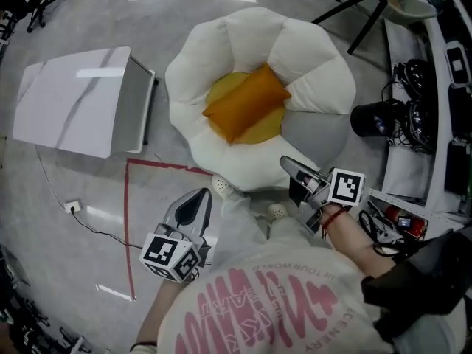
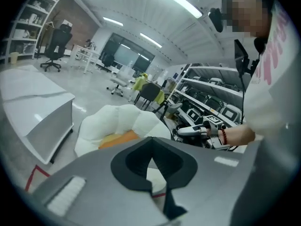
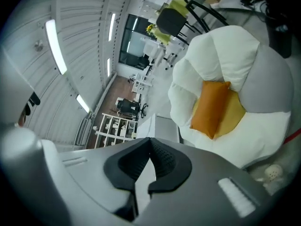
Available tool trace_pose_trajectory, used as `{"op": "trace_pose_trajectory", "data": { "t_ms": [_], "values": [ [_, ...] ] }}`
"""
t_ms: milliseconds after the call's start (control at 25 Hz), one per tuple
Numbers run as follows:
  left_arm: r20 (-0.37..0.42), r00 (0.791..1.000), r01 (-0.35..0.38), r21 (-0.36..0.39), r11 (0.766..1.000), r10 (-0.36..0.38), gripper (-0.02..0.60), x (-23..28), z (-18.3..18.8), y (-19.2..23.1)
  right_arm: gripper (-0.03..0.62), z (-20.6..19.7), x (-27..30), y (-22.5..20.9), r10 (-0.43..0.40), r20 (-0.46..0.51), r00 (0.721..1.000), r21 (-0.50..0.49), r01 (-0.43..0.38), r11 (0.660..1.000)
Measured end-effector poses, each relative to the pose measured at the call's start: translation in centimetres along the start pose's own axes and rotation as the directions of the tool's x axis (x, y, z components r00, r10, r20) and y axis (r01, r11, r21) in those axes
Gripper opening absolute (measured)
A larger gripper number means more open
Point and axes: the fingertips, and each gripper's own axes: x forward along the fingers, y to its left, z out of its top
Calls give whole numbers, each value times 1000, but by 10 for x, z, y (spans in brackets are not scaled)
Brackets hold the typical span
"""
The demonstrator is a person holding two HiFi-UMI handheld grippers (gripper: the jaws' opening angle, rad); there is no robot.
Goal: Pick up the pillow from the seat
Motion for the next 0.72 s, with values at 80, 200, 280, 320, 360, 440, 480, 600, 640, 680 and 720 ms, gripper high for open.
{"op": "trace_pose_trajectory", "data": {
  "t_ms": [80,200,280,320,360,440,480,600,640,680,720],
  "values": [
    [11,999,44,4,999,-44,12,11,16,24,5,10,26,-6,-23,29,999,25,22,999],
    [3,998,65,19,998,-65,12,31,21,44,5,16,40,-25,-60,60,996,39,58,998],
    [-9,998,62,25,998,-61,12,46,18,53,5,16,44,-38,-77,74,994,50,73,996],
    [-16,998,56,22,998,-56,12,54,15,58,5,16,47,-45,-85,78,993,54,80,995],
    [-25,999,49,16,999,-48,12,62,11,64,5,17,51,-53,-95,79,992,58,90,994],
    [-44,998,32,0,999,-32,12,80,-4,79,5,17,60,-75,-117,73,990,67,113,991],
    [-57,998,25,-9,1000,-25,12,89,-14,86,5,17,65,-88,-132,65,989,74,127,989],
    [-89,996,10,-45,999,-14,12,115,-45,101,5,13,73,-130,-176,27,984,88,173,981],
    [-92,996,7,-64,998,-13,12,123,-53,105,5,14,76,-143,-182,19,983,91,180,980],
    [-89,996,4,-88,996,-12,12,131,-61,109,5,16,78,-154,-182,14,983,95,180,979],
    [-80,997,2,-115,993,-11,12,139,-69,112,5,18,81,-165,-175,11,984,101,173,980]
  ]
}}
